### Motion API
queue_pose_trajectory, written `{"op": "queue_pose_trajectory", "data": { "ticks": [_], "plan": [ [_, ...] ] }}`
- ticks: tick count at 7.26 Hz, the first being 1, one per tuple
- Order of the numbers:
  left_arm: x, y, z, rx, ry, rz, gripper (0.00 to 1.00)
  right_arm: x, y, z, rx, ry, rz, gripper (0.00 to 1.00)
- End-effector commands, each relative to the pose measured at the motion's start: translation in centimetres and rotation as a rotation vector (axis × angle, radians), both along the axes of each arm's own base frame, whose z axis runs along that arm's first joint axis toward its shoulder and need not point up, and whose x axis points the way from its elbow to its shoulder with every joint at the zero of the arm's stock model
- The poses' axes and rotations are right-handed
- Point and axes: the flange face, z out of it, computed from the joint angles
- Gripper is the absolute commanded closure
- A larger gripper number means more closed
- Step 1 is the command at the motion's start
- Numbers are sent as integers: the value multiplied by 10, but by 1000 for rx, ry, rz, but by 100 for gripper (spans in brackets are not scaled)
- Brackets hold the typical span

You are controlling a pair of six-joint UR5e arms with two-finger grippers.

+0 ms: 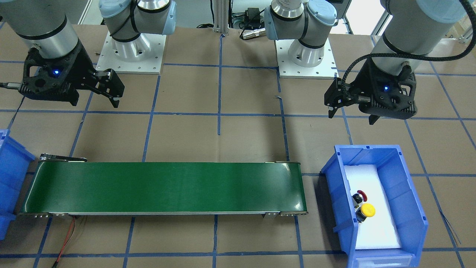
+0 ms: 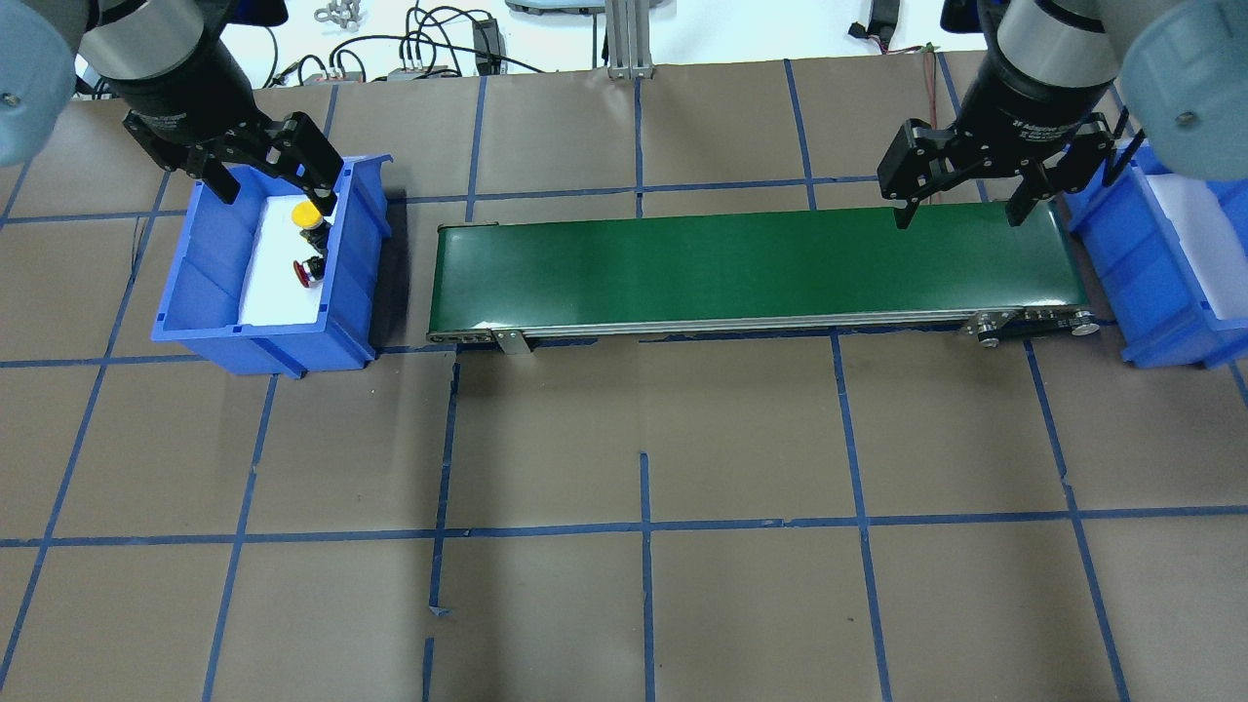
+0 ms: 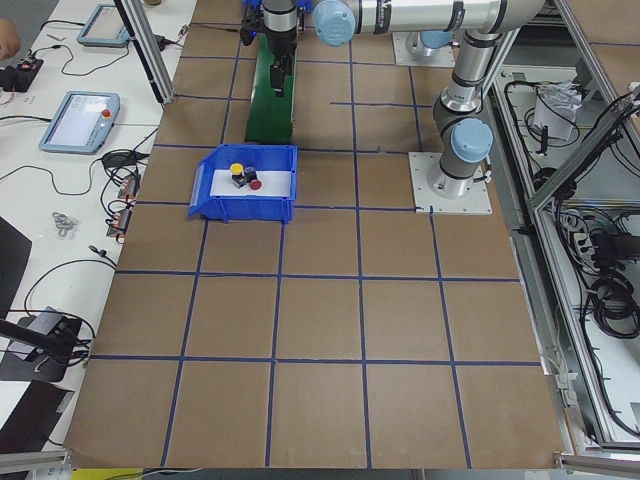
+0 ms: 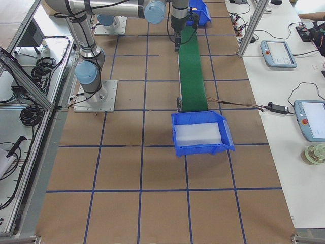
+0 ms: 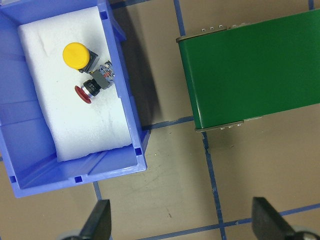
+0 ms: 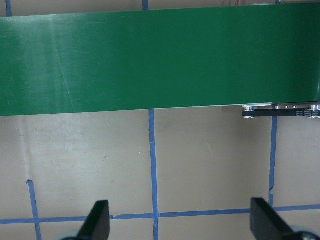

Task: Transport two buttons from left to right

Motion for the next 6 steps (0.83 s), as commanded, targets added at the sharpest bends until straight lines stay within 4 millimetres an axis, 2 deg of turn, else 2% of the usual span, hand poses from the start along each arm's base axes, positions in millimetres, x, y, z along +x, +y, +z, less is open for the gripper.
{"op": "queue_pose_trajectory", "data": {
  "ticks": [1, 3, 4, 6],
  "plan": [
    [1, 0, -1, 1, 0, 9, 0, 0, -9, 3, -12, -1, 1, 0],
    [2, -1, 4, -7, -5, 9, 0, 2, -6, 12, -19, 1, 3, 0],
    [2, 0, 6, -6, -7, 7, 0, 2, -8, 10, -15, 1, 6, 0],
    [0, 6, 24, -38, -12, 5, 0, 2, -12, 1, 2, -2, 7, 0]
  ]
}}
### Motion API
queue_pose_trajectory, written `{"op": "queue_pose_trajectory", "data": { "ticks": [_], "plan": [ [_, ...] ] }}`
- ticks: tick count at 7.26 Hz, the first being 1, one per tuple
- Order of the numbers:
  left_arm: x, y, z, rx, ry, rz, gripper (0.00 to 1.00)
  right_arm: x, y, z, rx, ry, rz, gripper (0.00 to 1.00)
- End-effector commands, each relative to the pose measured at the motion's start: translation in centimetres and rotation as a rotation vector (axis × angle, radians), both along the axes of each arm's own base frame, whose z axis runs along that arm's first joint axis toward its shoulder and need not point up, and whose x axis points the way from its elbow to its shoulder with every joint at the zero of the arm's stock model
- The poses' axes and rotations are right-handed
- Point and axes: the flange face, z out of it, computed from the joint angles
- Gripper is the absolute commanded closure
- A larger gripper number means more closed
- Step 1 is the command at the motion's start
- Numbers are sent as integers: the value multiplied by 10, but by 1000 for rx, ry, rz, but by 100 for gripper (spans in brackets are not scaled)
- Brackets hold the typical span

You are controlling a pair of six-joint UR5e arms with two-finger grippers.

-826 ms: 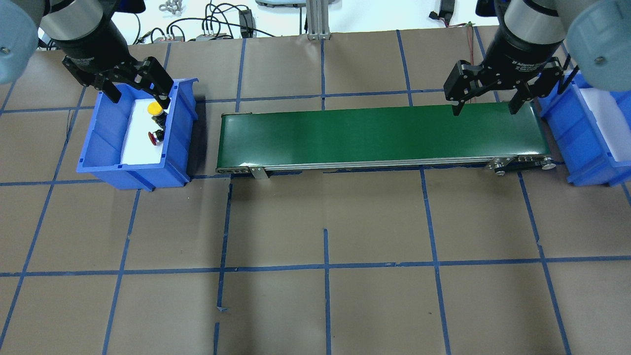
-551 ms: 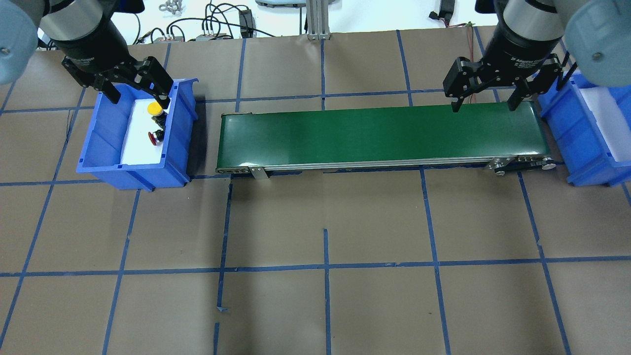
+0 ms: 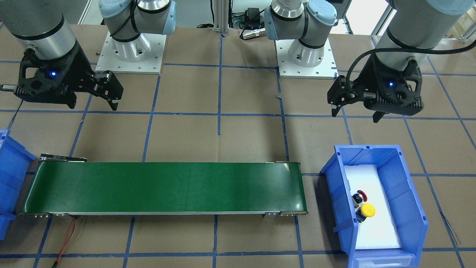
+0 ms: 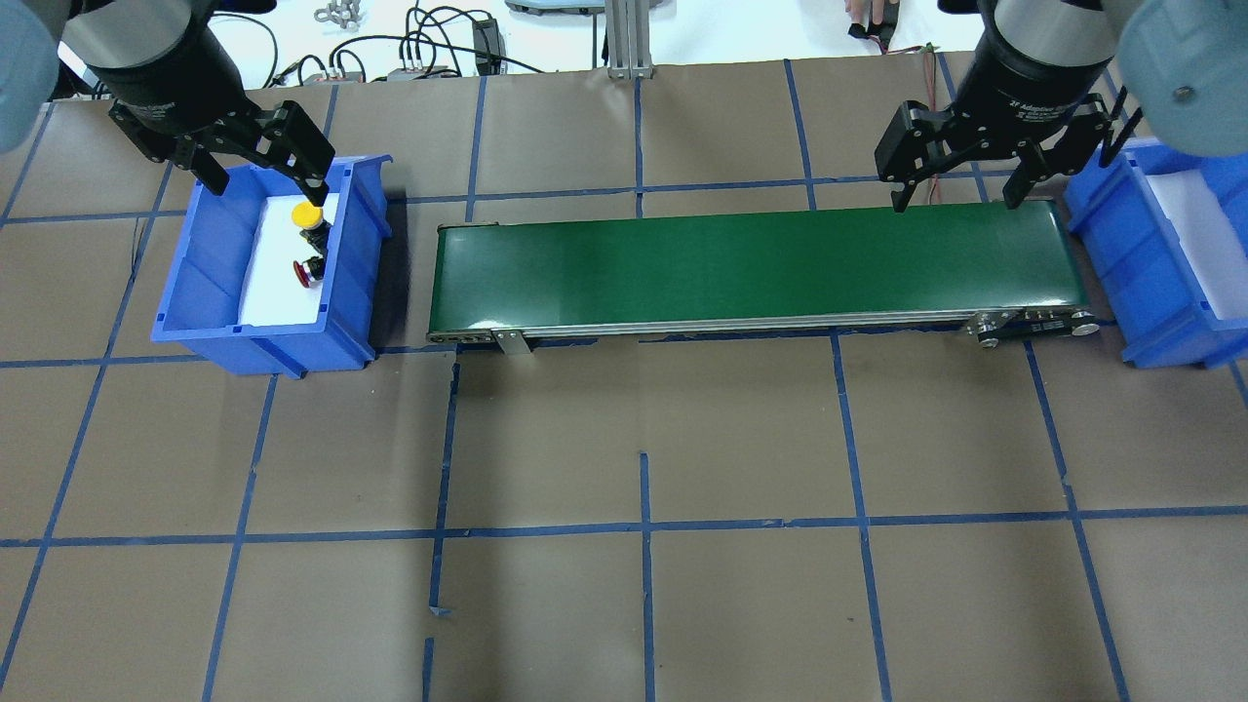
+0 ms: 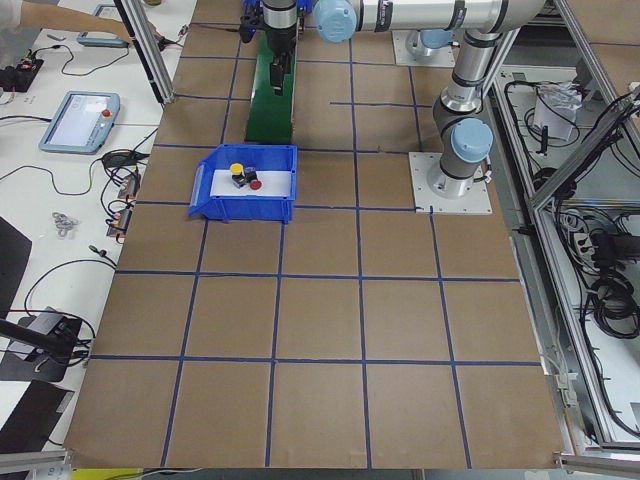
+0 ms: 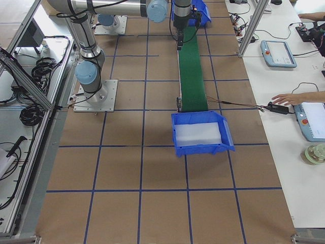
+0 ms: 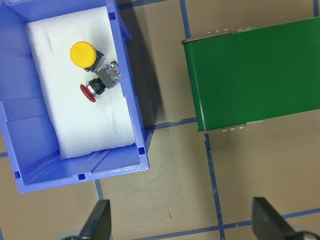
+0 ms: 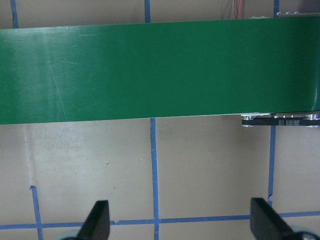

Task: Transport two buttons from left to right

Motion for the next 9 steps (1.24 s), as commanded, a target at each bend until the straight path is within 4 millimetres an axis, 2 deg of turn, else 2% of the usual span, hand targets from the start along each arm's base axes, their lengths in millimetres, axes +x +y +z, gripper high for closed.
{"op": "queue_pose_trajectory", "data": {
  "ticks": [1, 2, 3, 4, 6, 8, 9],
  "plan": [
    [1, 10, 11, -6, -29, -1, 0, 2, -1, -6, 15, -10, 3, 0],
    [3, 15, 5, 33, -47, 1, 0, 5, 1, -8, 21, -13, 8, 0],
    [6, 13, 9, 18, -70, -7, 0, 11, 5, -8, 23, -8, 21, 0],
    [8, 10, 5, 27, -80, -7, 0, 11, 1, -13, 31, -7, 21, 0],
    [6, 10, -3, 41, -75, -3, 0, 12, 5, -9, 25, -10, 23, 0],
    [6, 12, 11, 15, -83, -6, 0, 14, 3, -10, 29, -12, 25, 0],
    [6, 8, 8, 19, -79, -7, 0, 13, 2, -8, 26, -5, 25, 0]
  ]
}}
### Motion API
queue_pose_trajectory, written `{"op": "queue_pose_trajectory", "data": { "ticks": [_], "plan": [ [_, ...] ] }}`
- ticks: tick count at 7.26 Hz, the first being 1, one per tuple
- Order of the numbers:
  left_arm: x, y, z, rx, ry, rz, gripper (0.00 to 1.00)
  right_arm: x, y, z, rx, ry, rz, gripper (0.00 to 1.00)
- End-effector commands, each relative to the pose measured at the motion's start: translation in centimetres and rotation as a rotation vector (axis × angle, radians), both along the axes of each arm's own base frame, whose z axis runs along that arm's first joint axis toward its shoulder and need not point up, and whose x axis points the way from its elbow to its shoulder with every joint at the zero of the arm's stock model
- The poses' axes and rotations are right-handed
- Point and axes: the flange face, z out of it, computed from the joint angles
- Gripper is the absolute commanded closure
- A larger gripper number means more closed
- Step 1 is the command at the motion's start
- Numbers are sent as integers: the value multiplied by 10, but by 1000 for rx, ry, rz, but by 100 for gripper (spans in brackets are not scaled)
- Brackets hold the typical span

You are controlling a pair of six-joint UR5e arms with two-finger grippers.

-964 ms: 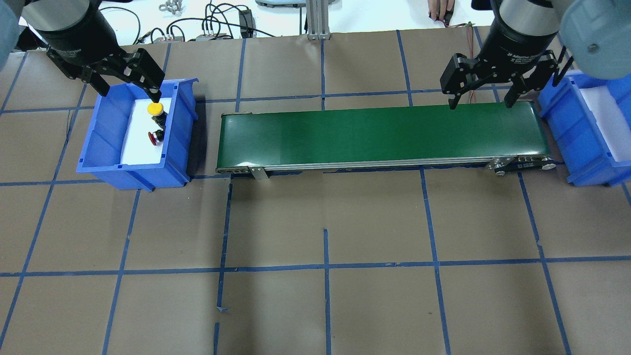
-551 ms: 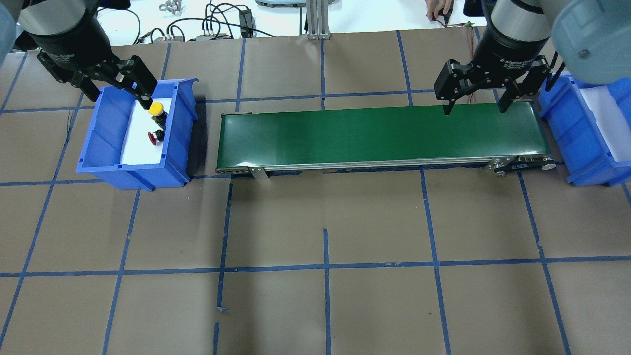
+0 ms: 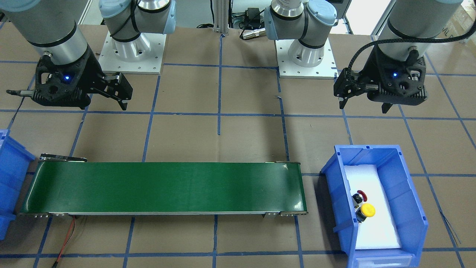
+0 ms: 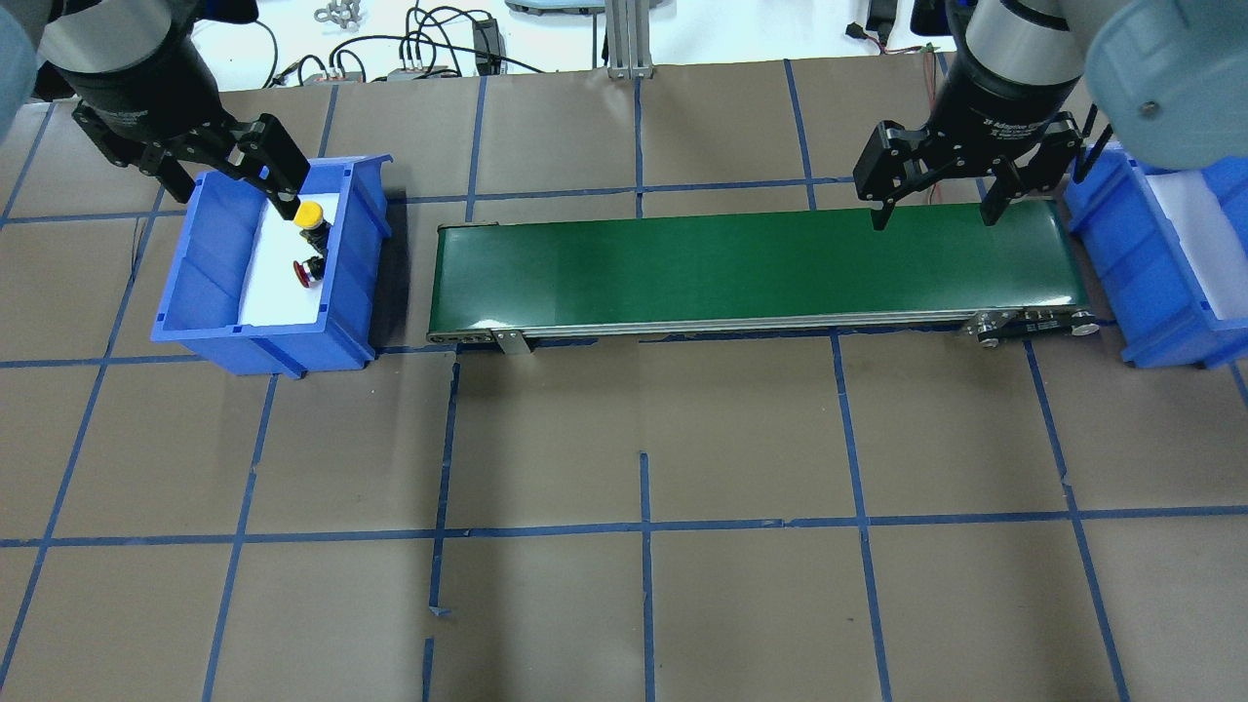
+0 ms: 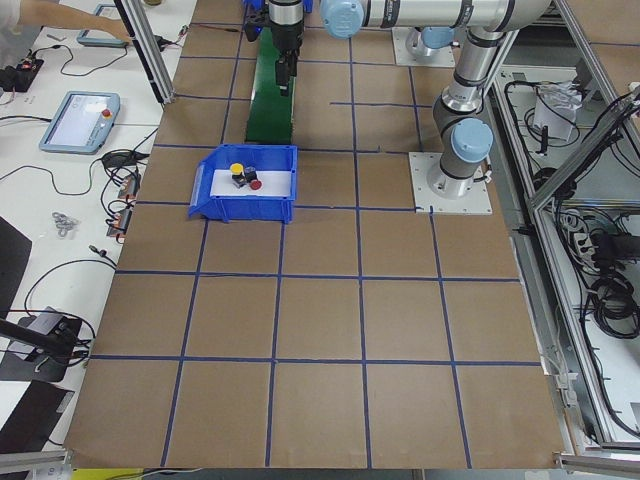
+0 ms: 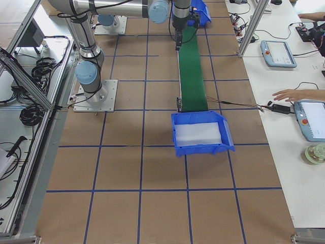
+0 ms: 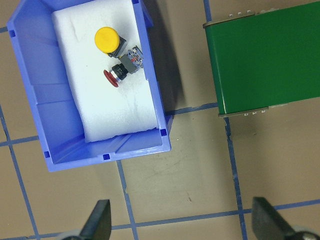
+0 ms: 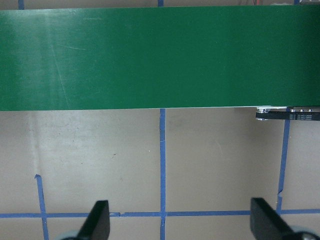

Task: Transport two buttons from left to right

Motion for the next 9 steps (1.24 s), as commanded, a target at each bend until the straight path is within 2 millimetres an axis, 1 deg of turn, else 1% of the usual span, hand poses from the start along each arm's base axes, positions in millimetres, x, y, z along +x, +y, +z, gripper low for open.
{"op": "queue_pose_trajectory", "data": {
  "ticks": [1, 2, 3, 4, 5, 6, 7, 8, 9],
  "plan": [
    [2, -2, -1, 1, 3, -3, 0, 1, 1, -2, 5, -2, 0, 0],
    [10, -13, -5, -16, 1, -58, 0, 1, 5, 2, -1, -2, 0, 0],
    [34, -25, -5, -48, 4, -116, 0, 0, 2, -2, 5, 9, 1, 0],
    [50, -37, -18, -32, 6, -120, 0, -1, -1, -4, 8, 9, 1, 0],
    [66, -57, -41, -20, 23, -99, 0, 0, 5, -13, 49, 0, -1, 0],
    [69, -72, -49, -32, 62, -93, 0, 1, 1, -11, 39, -3, -1, 0],
    [74, -94, -64, -48, 63, -86, 0, 0, 4, -2, 24, -1, -3, 0],
    [78, -114, -94, -24, 70, -85, 0, 0, 6, 1, 24, 5, -1, 0],
    [82, -134, -117, -6, 78, -92, 0, 0, 9, 5, 19, 7, -1, 0]
  ]
}}
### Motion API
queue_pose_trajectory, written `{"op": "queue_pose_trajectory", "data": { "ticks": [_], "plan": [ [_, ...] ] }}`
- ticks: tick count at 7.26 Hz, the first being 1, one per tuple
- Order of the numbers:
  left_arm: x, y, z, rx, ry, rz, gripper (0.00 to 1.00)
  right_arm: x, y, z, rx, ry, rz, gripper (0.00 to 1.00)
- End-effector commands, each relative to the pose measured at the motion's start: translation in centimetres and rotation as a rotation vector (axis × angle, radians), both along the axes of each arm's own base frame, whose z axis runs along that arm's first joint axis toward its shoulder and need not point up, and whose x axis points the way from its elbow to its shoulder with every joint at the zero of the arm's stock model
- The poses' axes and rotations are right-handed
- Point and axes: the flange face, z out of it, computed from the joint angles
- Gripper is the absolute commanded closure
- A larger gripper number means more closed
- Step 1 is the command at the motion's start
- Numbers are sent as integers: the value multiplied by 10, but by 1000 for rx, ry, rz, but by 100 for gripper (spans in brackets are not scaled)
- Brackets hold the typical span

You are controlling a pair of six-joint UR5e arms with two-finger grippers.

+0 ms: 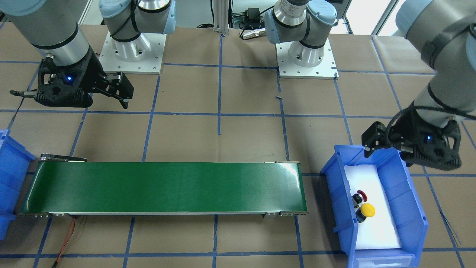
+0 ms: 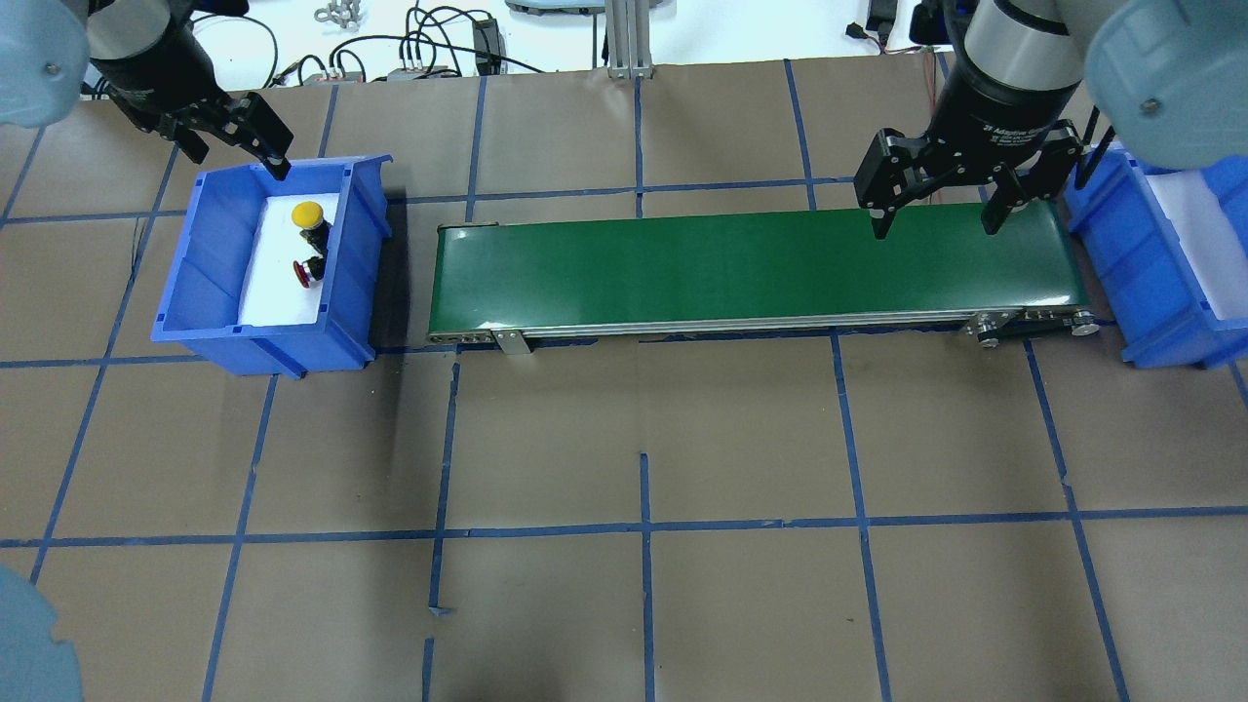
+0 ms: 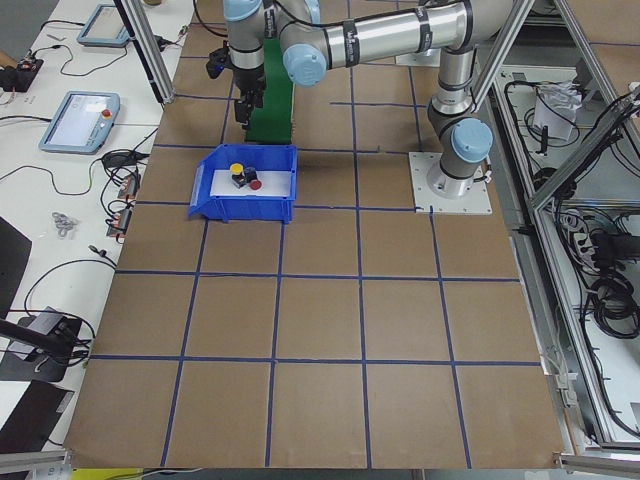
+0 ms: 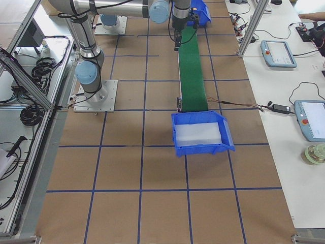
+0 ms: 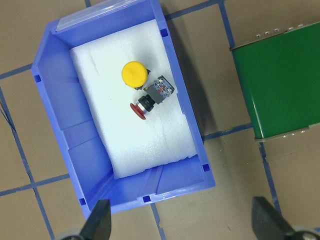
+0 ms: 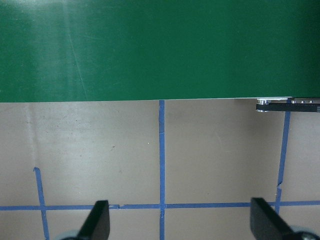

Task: Transport two buttons from left to right
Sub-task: 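Lower the left gripper into the bin and grasp the yellow button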

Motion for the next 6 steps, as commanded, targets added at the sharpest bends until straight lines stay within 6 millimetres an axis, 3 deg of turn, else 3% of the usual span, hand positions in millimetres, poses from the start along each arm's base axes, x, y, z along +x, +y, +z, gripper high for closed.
{"op": "queue_pose_trajectory", "data": {
  "ticks": [1, 3, 5, 6],
  "plan": [
    [10, -40, -35, 16, 8, -9, 0, 0, 4, 7, -8, 2, 0, 0],
    [26, -51, -48, 28, -2, -285, 0, 0, 4, 7, -8, 3, 2, 0],
    [65, -63, -84, 32, 68, -531, 0, 0, 4, 5, -5, 3, 2, 0],
    [67, -74, -106, 14, 66, -710, 0, 0, 4, 5, -5, 5, 2, 0]
  ]
}}
